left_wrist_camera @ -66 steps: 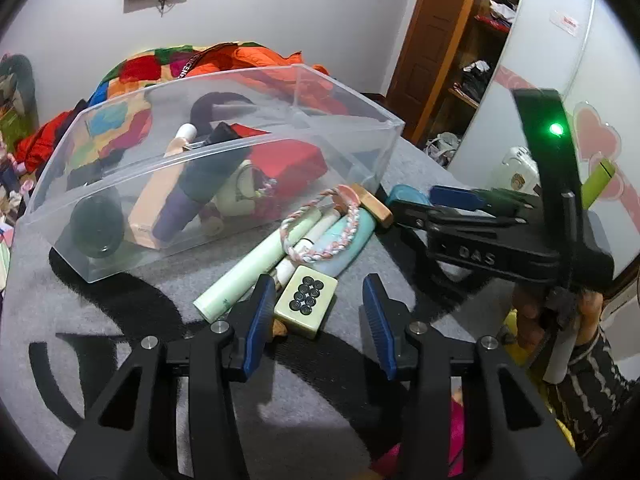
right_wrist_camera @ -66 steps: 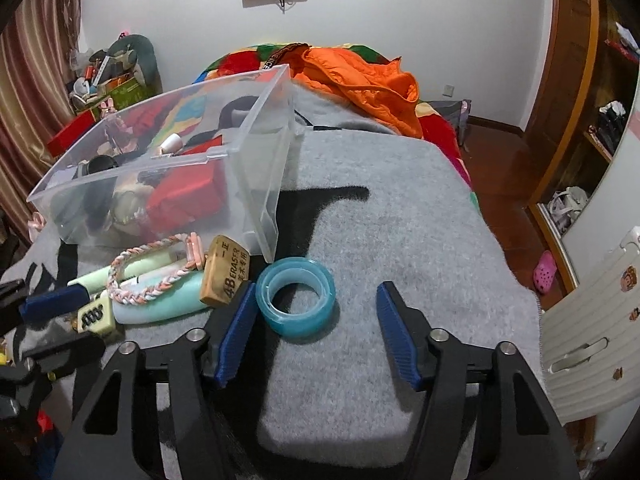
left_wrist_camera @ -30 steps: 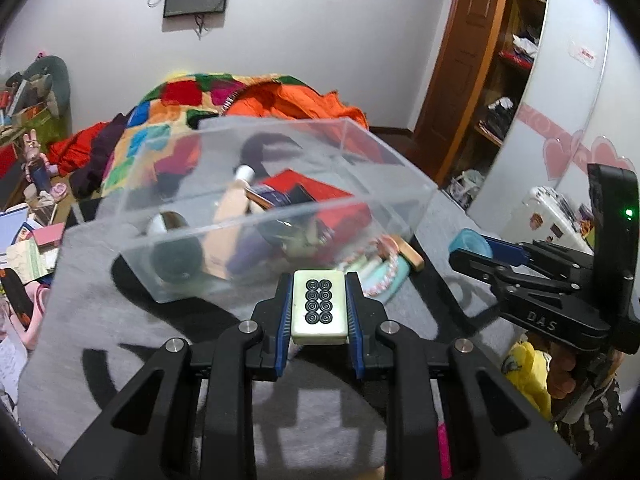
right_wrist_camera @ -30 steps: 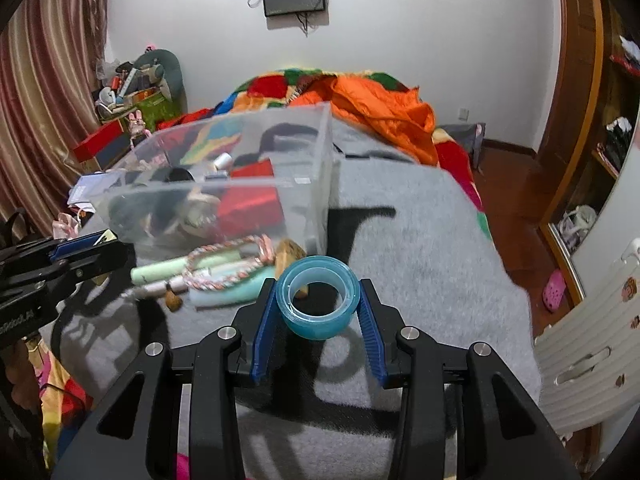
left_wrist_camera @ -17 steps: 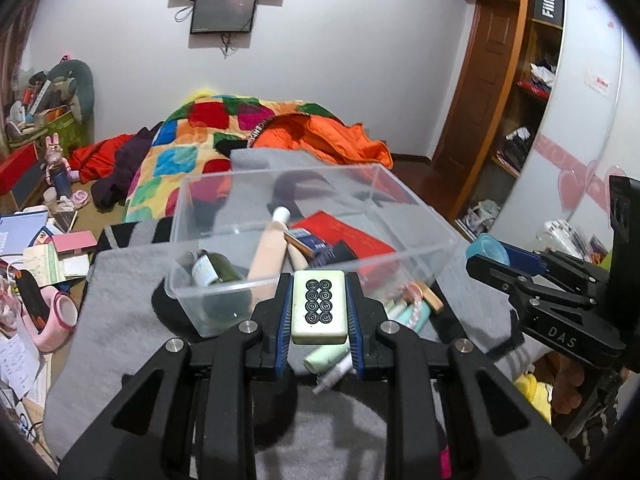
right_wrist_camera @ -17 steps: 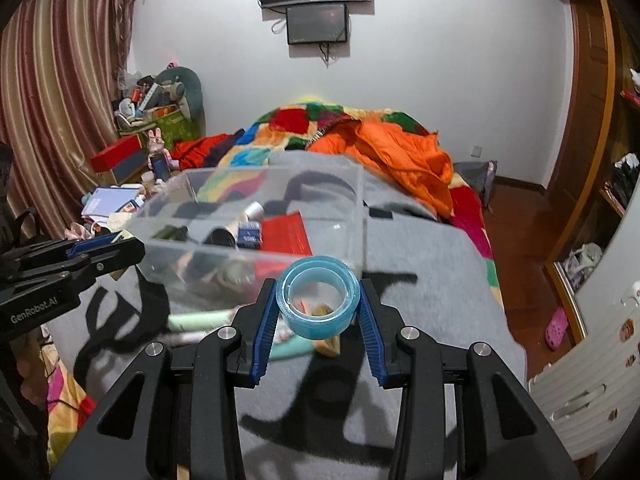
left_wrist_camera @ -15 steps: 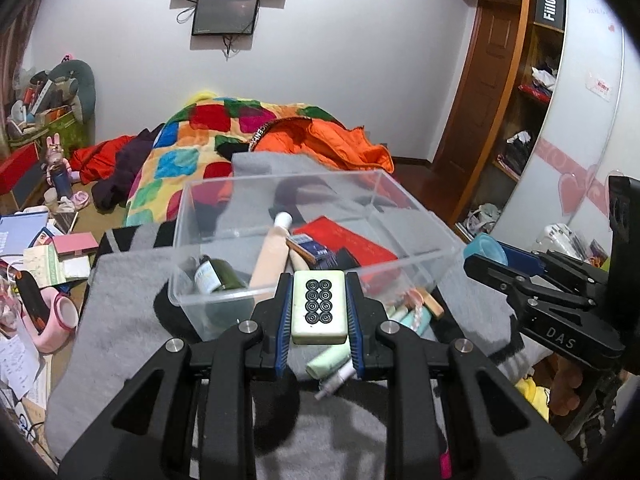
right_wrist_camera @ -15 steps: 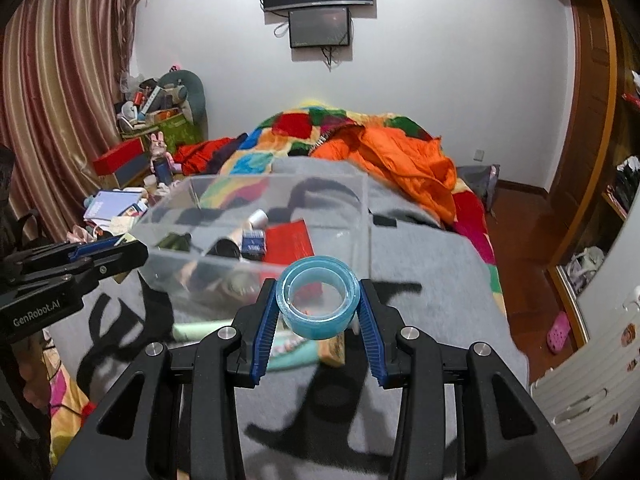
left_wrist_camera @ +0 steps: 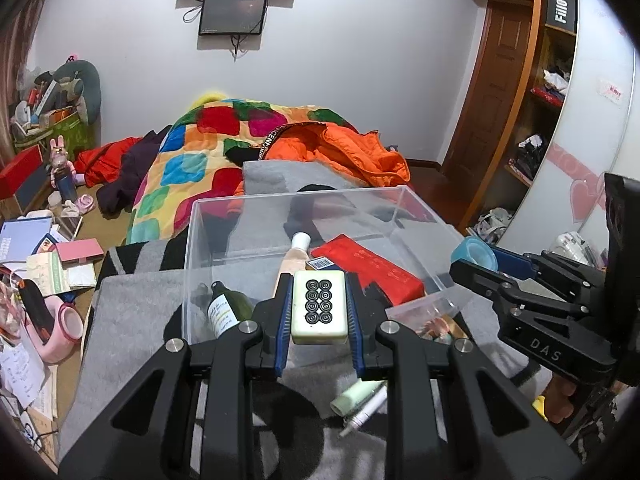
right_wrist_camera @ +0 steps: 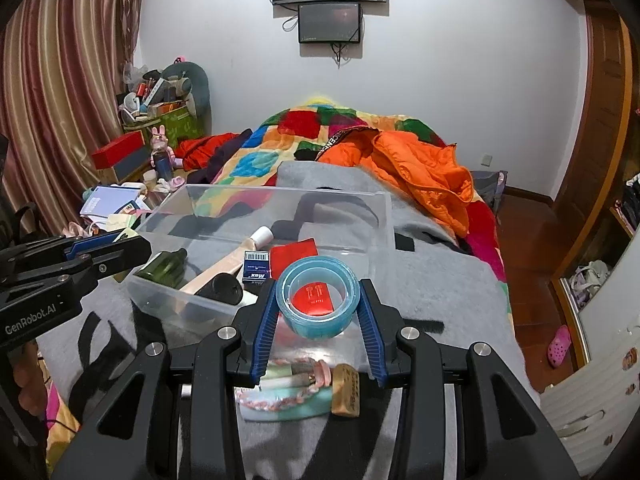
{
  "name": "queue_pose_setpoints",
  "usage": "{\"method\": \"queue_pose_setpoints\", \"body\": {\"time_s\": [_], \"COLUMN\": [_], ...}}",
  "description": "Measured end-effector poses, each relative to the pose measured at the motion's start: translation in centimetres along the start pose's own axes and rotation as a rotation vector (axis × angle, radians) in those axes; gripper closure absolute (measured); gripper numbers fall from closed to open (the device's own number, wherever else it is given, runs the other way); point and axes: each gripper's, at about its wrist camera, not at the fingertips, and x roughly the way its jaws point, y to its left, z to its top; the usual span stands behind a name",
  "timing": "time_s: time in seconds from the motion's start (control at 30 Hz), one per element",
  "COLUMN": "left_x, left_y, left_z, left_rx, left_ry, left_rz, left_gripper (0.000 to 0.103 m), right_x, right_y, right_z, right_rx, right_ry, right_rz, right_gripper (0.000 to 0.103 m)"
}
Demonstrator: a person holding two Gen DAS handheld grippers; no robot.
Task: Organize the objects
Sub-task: 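Carry the mahjong tile and teal tape roll into the box and release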
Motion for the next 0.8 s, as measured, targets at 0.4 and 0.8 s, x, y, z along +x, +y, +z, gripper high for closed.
{"method": "queue_pose_setpoints", "body": {"time_s": [0.4, 0.8], "left_x": [3.7, 5.5], "left_y": [0.3, 0.6], "left_z": [0.6, 0.0], "left_rx": [0.018, -0.004], "left_ry": [0.054, 0.088], "left_rz": [0.009, 0.001], "left_gripper": [0.079, 0.079], "right_x": [3.8, 5.1], "right_y": [-0.2, 0.6], "right_z": [0.6, 0.6], "right_rx": [0.057, 0.037], "right_ry": [0.072, 0.091], "right_rz": [0.041, 0.029], "right_gripper": [0.067, 0.067]}}
